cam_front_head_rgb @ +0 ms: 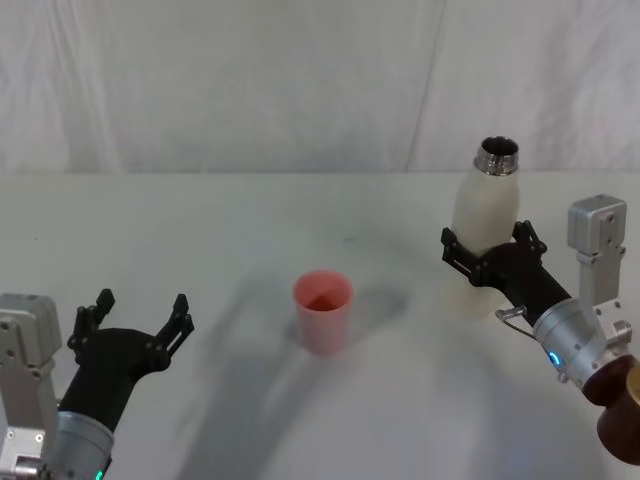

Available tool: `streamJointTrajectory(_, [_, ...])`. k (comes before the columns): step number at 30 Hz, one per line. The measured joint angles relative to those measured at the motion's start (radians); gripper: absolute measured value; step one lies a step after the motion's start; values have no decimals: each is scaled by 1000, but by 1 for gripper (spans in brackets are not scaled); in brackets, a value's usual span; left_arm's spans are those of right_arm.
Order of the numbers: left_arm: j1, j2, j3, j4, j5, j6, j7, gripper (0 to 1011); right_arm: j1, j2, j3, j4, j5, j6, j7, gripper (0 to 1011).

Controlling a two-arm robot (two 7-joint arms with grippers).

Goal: Grasp the thermos with one hand and pour water into the cup lid.

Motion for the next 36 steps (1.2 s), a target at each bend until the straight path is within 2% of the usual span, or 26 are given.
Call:
streamJointTrajectory(13, [0,0,0,0,0,0,0,1001,-1,0,0,0,0,1,0,1001])
streamJointTrajectory(36, [0,0,0,0,0,0,0,1001,-45,8,17,-58,21,19,-9,1001])
